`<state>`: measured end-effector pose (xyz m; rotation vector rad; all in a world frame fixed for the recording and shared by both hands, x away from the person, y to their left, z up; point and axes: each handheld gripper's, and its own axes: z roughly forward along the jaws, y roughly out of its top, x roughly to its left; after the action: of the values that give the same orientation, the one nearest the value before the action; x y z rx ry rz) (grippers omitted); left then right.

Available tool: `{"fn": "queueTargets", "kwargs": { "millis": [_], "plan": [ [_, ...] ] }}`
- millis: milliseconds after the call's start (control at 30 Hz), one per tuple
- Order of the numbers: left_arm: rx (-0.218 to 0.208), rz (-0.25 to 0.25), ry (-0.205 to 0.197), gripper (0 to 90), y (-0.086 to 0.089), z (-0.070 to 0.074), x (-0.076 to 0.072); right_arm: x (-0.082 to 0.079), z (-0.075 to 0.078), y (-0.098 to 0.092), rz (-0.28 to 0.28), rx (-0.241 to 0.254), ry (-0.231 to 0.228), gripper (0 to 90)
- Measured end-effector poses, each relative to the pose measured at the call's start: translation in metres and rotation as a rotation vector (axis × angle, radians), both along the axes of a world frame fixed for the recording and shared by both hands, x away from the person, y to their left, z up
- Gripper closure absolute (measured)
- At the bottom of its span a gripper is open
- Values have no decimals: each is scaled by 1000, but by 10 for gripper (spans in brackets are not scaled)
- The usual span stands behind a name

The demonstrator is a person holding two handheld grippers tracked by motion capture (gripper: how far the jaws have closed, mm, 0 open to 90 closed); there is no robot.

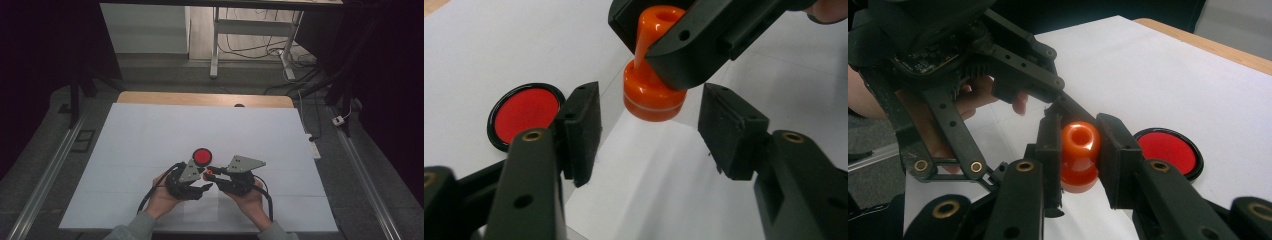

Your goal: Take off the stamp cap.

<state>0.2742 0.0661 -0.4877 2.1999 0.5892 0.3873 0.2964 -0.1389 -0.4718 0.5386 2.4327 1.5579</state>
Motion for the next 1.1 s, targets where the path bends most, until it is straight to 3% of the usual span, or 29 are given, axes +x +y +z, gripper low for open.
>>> {"fn": "queueTargets", "kwargs": {
  "millis": [1100],
  "plan": [
    [-12, -11, 21, 636, 2, -3, 2, 0, -3, 0, 0, 29, 20, 724]
  ]
}}
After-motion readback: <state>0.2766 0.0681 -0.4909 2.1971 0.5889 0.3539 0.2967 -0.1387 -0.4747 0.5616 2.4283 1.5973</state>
